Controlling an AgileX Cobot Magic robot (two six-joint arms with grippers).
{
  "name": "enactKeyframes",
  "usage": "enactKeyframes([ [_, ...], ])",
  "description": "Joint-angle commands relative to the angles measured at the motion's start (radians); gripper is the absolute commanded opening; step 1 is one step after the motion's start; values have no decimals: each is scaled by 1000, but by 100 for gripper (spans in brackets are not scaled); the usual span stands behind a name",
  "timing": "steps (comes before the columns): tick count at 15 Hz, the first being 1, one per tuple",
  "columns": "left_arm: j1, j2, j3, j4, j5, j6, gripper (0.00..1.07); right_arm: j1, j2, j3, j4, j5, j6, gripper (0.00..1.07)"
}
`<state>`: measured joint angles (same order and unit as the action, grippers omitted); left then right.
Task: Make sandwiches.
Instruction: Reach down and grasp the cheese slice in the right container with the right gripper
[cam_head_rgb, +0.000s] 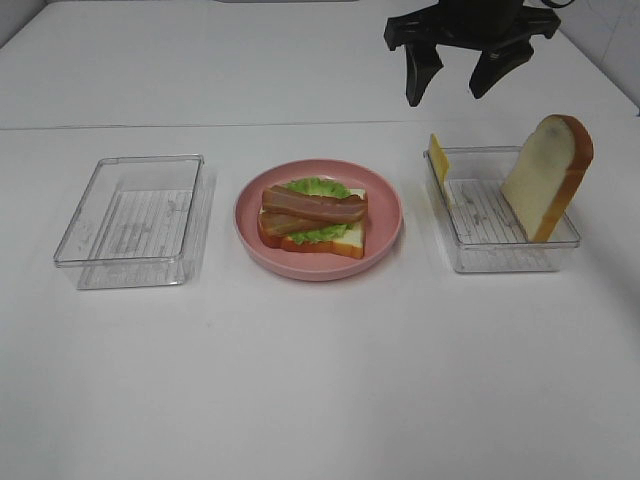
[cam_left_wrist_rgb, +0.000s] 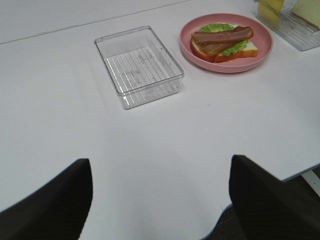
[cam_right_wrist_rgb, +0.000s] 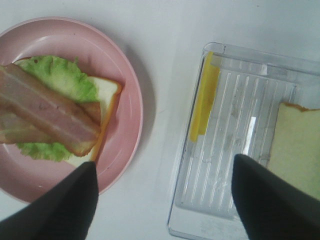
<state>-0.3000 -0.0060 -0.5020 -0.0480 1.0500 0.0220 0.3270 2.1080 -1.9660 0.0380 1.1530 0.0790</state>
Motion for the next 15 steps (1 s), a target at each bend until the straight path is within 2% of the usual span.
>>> enactKeyframes([
  [1,-2,-20,2,-6,-10,3,73,-3,74,-61,-67,8,8,69],
  [4,-2,-20,2,-6,-10,3,73,-3,148,-70,-136,-31,8,69],
  [8,-2,-20,2,-6,-10,3,73,-3,205,-70,-140,-88,8,69],
  [12,-2,-20,2,-6,-10,3,73,-5,251,-70,-166,-104,8,63],
  [15,-2,-20,2,-6,-10,3,73,-5,260,-70,-167,-104,8,50],
])
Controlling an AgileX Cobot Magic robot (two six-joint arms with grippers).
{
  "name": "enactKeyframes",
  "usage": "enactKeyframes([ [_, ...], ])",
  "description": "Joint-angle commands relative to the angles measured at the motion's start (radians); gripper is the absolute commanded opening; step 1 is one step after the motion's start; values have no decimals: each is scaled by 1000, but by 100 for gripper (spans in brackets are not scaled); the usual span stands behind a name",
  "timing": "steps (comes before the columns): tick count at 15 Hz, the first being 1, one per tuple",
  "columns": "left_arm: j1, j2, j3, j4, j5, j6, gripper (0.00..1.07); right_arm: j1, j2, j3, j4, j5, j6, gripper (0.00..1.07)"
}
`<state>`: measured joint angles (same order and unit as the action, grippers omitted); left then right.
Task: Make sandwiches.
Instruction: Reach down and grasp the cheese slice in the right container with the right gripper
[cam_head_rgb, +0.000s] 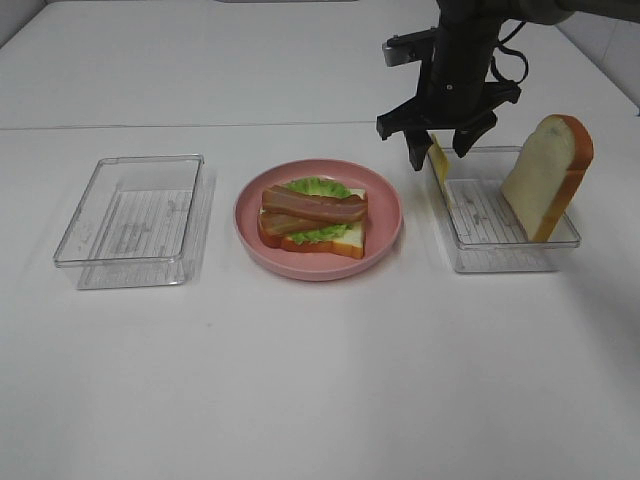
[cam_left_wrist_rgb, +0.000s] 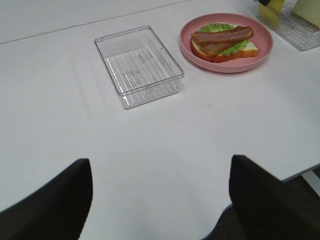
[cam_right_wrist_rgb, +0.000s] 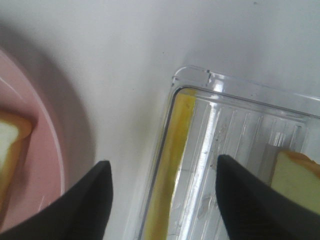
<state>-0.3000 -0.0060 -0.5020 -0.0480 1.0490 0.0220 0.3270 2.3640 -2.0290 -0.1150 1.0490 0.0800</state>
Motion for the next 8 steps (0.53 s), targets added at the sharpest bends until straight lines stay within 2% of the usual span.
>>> enactKeyframes([
  [1,-2,-20,2,-6,-9,3,73,-5,4,-7,-14,2,7,44],
  [7,-2,-20,2,-6,-9,3,73,-5,4,-7,-35,12,7,0],
  [8,-2,-20,2,-6,-9,3,73,-5,4,-7,-35,14,7,0],
])
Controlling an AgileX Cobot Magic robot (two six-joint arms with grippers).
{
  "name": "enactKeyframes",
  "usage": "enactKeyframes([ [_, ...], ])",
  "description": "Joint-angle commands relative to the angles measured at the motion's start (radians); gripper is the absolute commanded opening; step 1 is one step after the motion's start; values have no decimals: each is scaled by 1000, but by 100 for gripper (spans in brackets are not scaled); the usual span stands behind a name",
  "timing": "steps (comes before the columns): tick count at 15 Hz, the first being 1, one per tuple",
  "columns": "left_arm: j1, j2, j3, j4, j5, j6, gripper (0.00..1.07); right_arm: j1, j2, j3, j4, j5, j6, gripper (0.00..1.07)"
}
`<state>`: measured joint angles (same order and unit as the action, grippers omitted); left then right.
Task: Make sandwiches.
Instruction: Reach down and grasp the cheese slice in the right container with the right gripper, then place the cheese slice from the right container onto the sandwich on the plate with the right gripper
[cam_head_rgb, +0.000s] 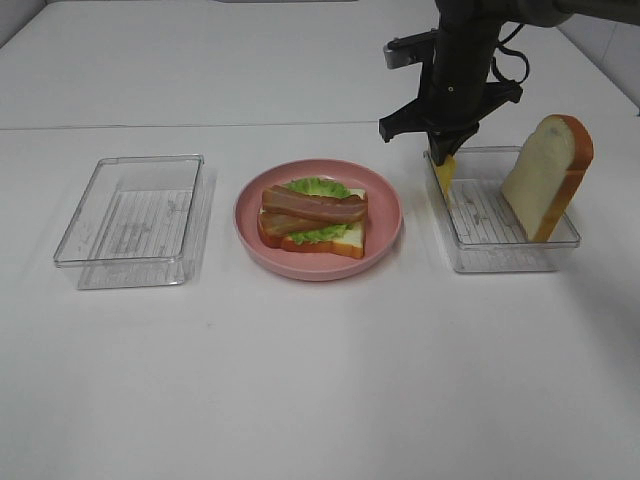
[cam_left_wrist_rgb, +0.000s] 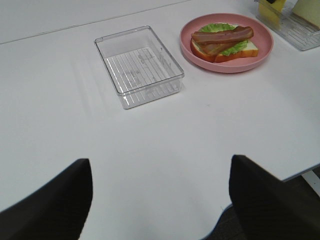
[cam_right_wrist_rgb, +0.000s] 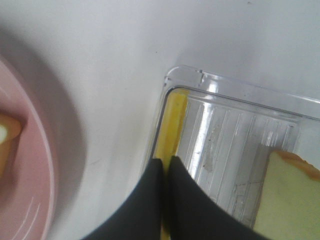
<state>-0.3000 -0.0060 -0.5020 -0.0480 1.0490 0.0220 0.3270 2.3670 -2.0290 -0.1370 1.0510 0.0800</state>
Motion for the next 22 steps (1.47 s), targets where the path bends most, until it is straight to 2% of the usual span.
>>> enactKeyframes([
  [1,-2,-20,2,-6,-9,3,73,-5,-1,-8,-13,12,7,0],
  [7,-2,-20,2,-6,-9,3,73,-3,-121,-16,21,18,7,0],
  [9,-2,-20,2,-6,-9,3,73,-1,-181,-16,90,18,2,0],
  [10,-2,-20,2,-6,-9,3,73,-1,-220,-16,227,18,-48,0],
  [15,-2,-20,2,-6,-9,3,73,0,-224,44,645,36,-215,0],
  [20,-2,-20,2,-6,-9,3,73,2,-223,170,767,-33,-277,0],
  [22,-2,-20,2,-6,-9,3,73,3,-193,177,857,-36,-314,0],
])
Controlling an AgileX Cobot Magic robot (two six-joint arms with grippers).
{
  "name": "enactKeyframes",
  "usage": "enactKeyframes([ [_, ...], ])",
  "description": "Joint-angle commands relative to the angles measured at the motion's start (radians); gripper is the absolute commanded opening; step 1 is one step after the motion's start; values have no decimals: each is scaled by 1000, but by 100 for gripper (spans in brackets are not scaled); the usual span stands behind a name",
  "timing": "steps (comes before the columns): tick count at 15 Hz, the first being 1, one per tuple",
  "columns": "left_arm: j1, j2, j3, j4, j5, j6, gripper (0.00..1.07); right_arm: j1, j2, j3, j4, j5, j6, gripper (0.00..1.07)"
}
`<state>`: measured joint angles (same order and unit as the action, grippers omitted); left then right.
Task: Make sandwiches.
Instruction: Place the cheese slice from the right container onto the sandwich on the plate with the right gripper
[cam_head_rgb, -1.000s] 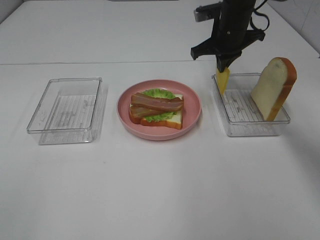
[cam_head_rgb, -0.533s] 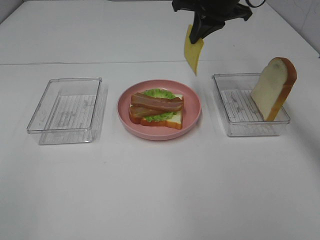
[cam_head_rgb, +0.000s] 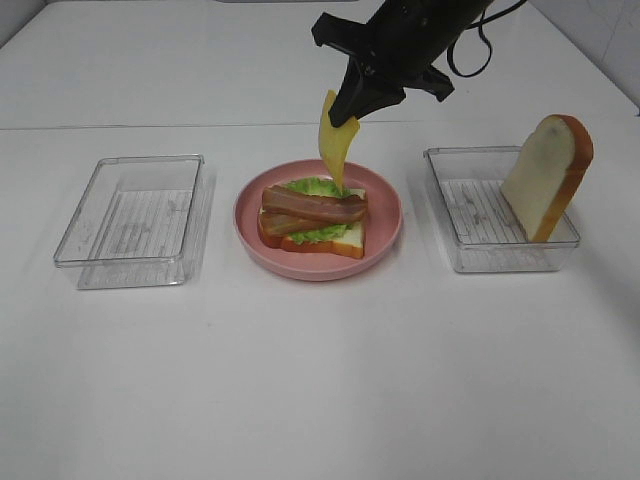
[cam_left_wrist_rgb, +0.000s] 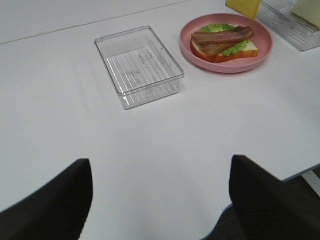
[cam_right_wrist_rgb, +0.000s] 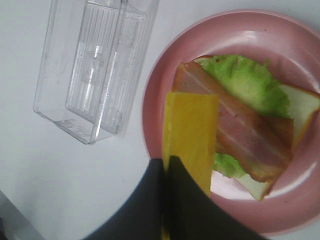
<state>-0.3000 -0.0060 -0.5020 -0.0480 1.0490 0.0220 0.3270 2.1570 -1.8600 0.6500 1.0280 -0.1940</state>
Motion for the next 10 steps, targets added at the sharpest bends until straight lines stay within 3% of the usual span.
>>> enactKeyframes([
  [1,-2,-20,2,-6,-9,3,73,14,42,8,140,-22,-77,0],
  [5,-2,-20,2,-6,-9,3,73,73,102,8,183,-90,-90,0],
  [10,-2,-20,2,-6,-9,3,73,69,168,8,186,-154,-79,0],
])
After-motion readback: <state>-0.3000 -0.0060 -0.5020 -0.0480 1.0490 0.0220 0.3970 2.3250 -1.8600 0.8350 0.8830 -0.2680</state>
